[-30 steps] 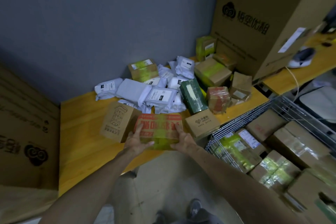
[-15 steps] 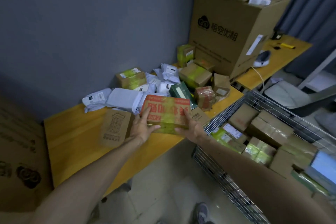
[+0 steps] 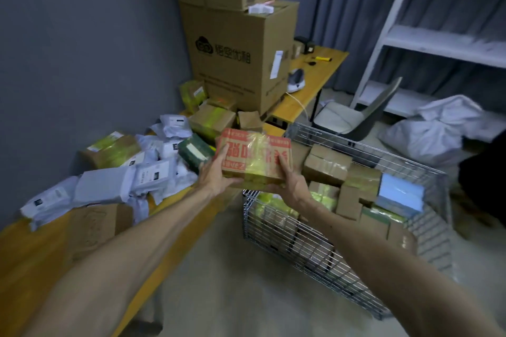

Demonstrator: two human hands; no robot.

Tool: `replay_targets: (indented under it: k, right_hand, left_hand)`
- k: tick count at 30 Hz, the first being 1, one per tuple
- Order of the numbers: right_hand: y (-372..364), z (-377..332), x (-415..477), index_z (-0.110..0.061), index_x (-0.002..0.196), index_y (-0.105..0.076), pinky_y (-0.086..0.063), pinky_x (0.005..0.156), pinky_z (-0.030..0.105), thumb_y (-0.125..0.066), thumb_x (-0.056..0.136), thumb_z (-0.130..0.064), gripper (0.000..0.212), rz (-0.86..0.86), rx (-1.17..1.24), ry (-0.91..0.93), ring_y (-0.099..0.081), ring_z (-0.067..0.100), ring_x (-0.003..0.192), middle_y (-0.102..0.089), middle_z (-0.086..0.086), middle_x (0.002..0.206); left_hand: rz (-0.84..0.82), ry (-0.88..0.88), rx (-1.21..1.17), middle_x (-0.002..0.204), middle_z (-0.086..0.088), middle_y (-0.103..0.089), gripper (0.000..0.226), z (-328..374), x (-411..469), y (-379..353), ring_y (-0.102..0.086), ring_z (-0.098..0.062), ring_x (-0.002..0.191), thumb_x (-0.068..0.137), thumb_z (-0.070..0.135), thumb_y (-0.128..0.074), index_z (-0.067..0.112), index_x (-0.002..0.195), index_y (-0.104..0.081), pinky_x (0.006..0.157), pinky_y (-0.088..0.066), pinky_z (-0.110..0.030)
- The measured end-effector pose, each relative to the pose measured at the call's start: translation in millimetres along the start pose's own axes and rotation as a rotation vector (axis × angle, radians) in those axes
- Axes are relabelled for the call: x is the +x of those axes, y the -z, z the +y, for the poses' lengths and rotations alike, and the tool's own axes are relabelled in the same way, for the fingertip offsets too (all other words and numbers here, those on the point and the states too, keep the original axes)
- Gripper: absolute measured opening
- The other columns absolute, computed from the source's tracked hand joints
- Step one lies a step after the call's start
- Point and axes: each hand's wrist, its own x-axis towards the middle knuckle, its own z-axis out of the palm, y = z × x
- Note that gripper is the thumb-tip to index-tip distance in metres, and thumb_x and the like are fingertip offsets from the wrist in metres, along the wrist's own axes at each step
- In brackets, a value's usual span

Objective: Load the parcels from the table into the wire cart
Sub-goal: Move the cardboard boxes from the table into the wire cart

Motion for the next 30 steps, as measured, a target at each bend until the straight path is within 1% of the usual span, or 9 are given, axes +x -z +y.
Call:
replay_targets:
  k: [2,4,7,12,18,23,26,28,30]
  right_hand:
    - [27,17,-12,-0.007,0.151,-0.028,-0.041,0.074,-0.002,-0.055,0.097,-0.001,0.061,0.043,0.047,-0.03,-0.044,0.014,0.123,-0.041,0.015,0.148]
    - [51,46,-19,-0.015,0.155,-0.015,-0.04,0.098,0.012,-0.064,0.093,-0.009,0.08,0.095,0.046,-0.084,-0.044,0.023,0.133,-0.039,0.014,0.151]
    - [89,80,-38,-0.026,0.157,-0.003,-0.032,0.111,0.032,-0.072,0.086,-0.015,0.1,0.102,0.036,-0.149,-0.04,0.027,0.138,-0.037,0.01,0.153]
    - [154,136,-63,-0.033,0.156,-0.004,-0.042,0.105,0.042,-0.067,0.088,-0.005,0.097,0.138,0.082,-0.25,-0.053,0.029,0.126,-0.045,0.014,0.147]
    - [211,198,-87,-0.035,0.155,-0.003,-0.047,0.1,0.042,-0.071,0.086,-0.008,0.1,0.203,0.069,-0.331,-0.056,0.028,0.122,-0.048,0.013,0.145]
    - [241,242,-99,-0.029,0.157,-0.005,-0.048,0.094,0.033,-0.065,0.09,-0.009,0.092,0.223,0.082,-0.398,-0.057,0.026,0.119,-0.05,0.01,0.142]
    - [249,266,-98,-0.031,0.156,-0.008,-0.05,0.08,0.015,-0.067,0.09,-0.01,0.091,0.242,0.155,-0.425,-0.057,0.02,0.112,-0.049,0.012,0.143]
    - [252,275,-97,-0.028,0.156,-0.011,-0.046,0.088,0.016,-0.072,0.088,-0.014,0.093,0.231,0.184,-0.443,-0.051,0.023,0.127,-0.046,0.009,0.146]
    - [253,282,-92,-0.025,0.157,-0.01,-0.045,0.088,0.019,-0.073,0.087,-0.021,0.094,0.215,0.217,-0.469,-0.051,0.024,0.128,-0.046,0.008,0.146]
  left_hand:
    - [-0.031,-0.035,0.031,0.148,-0.016,-0.043,0.117,37,0,-20,-0.035,-0.039,0.138,0.068,0.042,-0.088,0.04,0.156,-0.011,0.115,-0.03,-0.049]
    - [-0.062,-0.059,0.05,0.151,-0.015,-0.038,0.111,70,1,-47,-0.029,-0.038,0.139,0.073,0.037,-0.085,0.037,0.156,-0.011,0.116,-0.026,-0.049]
    - [-0.121,-0.119,0.057,0.153,-0.012,-0.035,0.109,110,0,-92,-0.027,-0.035,0.139,0.077,0.035,-0.082,0.037,0.157,-0.008,0.114,-0.024,-0.047]
    - [-0.23,-0.128,-0.031,0.151,-0.009,-0.034,0.107,171,-5,-165,-0.033,-0.029,0.139,0.077,0.023,-0.083,0.043,0.155,-0.012,0.114,-0.033,-0.049]
    - [-0.341,-0.153,-0.036,0.15,-0.006,-0.035,0.111,221,-1,-242,-0.04,-0.025,0.133,0.072,0.026,-0.084,0.059,0.148,-0.011,0.111,-0.037,-0.056]
    - [-0.425,-0.196,0.025,0.146,-0.008,-0.038,0.109,256,3,-286,-0.04,-0.029,0.133,0.074,0.03,-0.085,0.048,0.153,-0.011,0.111,-0.036,-0.055]
    - [-0.465,-0.232,0.055,0.145,-0.009,-0.038,0.108,262,8,-309,-0.037,-0.028,0.131,0.074,0.036,-0.084,0.042,0.156,-0.013,0.111,-0.035,-0.053]
    - [-0.498,-0.241,0.054,0.147,-0.01,-0.036,0.108,261,16,-323,-0.036,-0.03,0.134,0.074,0.036,-0.084,0.04,0.156,-0.013,0.113,-0.034,-0.053]
    - [-0.536,-0.245,0.075,0.147,-0.012,-0.037,0.108,260,24,-334,-0.038,-0.031,0.134,0.075,0.037,-0.083,0.037,0.157,-0.013,0.113,-0.035,-0.051]
